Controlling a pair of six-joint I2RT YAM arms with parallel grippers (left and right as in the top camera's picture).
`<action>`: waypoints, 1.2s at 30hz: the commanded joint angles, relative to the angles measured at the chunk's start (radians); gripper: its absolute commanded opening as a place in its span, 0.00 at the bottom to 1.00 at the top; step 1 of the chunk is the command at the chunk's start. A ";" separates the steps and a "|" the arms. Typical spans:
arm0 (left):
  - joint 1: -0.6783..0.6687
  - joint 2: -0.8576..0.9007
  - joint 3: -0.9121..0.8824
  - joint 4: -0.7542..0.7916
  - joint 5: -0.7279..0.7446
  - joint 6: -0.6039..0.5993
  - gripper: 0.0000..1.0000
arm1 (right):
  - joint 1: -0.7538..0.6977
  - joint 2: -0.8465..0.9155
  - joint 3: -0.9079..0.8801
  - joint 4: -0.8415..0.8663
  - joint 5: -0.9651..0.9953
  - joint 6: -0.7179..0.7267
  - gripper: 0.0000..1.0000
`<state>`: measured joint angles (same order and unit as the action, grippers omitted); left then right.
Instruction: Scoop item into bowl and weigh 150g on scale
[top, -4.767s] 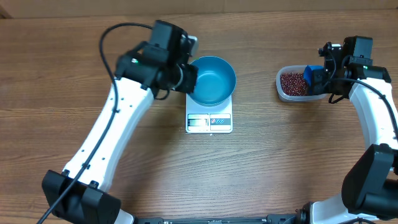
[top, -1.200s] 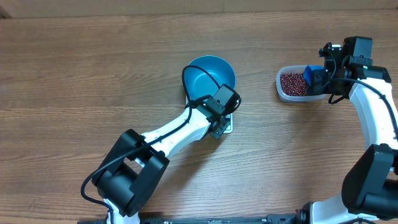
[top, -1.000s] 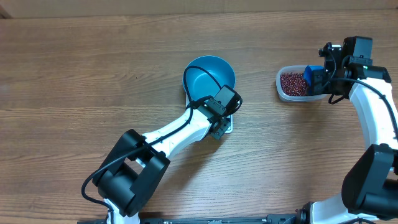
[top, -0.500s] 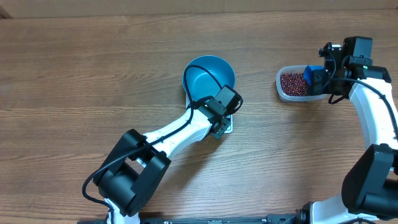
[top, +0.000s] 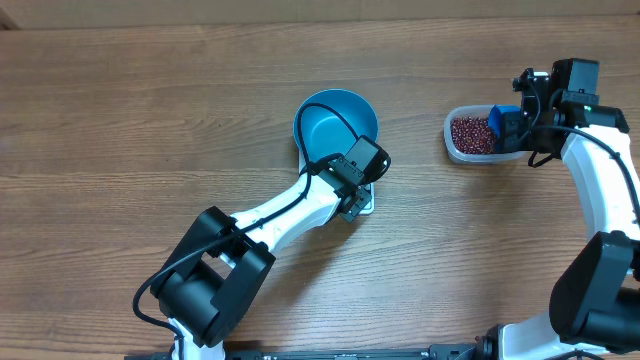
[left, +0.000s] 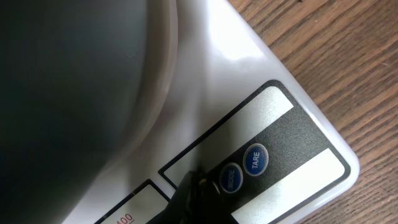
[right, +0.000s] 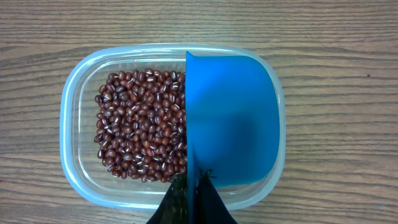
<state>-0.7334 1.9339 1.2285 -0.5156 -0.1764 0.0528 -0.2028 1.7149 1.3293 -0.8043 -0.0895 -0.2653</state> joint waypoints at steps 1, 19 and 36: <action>-0.008 0.060 -0.014 -0.011 0.028 0.031 0.04 | -0.006 0.002 0.000 -0.002 0.010 0.006 0.04; -0.010 -0.047 0.401 -0.356 0.152 -0.024 0.04 | -0.006 0.002 0.000 -0.005 0.010 0.006 0.04; 0.117 0.040 0.540 -0.321 0.026 -0.214 0.04 | -0.006 0.002 0.000 -0.005 0.010 0.006 0.04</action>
<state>-0.6384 1.9079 1.7496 -0.8433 -0.1776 -0.1322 -0.2031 1.7149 1.3293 -0.8059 -0.0895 -0.2649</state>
